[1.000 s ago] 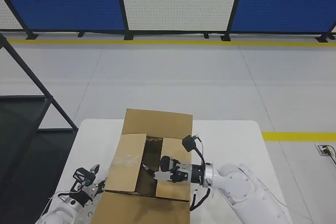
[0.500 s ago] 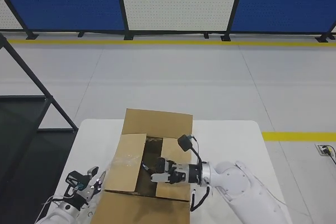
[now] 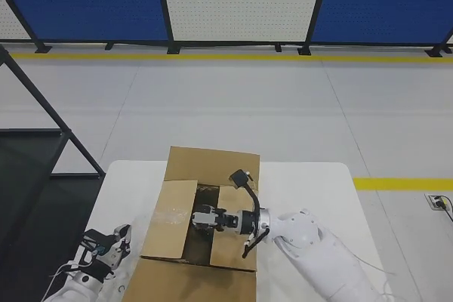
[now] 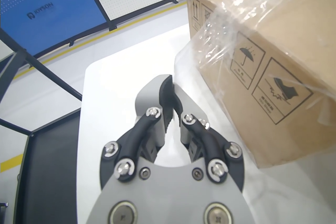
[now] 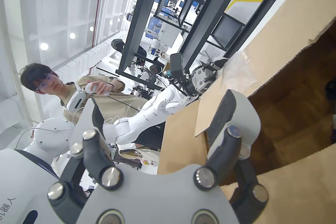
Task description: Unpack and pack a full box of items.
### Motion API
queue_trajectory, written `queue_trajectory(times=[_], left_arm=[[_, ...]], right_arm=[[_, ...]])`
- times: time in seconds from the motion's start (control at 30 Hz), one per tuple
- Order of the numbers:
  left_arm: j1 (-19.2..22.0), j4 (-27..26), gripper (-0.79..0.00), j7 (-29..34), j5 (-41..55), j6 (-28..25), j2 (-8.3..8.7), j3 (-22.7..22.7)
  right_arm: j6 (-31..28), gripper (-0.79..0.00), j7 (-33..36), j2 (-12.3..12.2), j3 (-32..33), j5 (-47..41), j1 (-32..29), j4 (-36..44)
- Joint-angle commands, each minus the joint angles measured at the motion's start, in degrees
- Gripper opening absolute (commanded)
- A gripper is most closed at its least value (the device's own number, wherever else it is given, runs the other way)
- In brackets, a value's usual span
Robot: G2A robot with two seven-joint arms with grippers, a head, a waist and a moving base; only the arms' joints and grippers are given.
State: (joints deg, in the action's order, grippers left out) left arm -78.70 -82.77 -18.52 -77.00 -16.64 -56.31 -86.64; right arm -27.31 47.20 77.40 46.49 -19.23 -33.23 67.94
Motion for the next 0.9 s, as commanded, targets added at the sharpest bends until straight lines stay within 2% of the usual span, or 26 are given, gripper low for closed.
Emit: queue_trajectory(times=[0.0,0.17,0.27,0.4,0.87], left_arm=[[-0.29,-0.26,-0.785,-0.05,0.23,-0.12,-0.01,-0.43],[-0.76,-0.91,-0.785,-0.20,1.00,-0.13,-0.08,-1.57],[-0.94,-1.25,-0.785,-0.10,1.21,-0.27,-0.12,-2.08],[-1.17,-1.51,-0.785,0.00,1.35,-0.39,-0.22,-2.37],[-1.44,-1.71,-0.785,0.05,0.97,-1.07,-0.60,-2.70]], right_arm=[[0.26,0.000,-0.33,-0.03,-0.04,0.76,-0.44,0.87],[4.25,0.000,1.14,0.29,-1.75,4.32,-0.54,4.27],[4.43,0.000,3.85,0.96,-3.47,3.94,0.47,4.55],[4.94,0.000,5.68,2.07,-5.93,4.68,2.39,3.62],[8.76,0.000,4.52,6.39,-11.68,6.33,7.42,-4.05]])
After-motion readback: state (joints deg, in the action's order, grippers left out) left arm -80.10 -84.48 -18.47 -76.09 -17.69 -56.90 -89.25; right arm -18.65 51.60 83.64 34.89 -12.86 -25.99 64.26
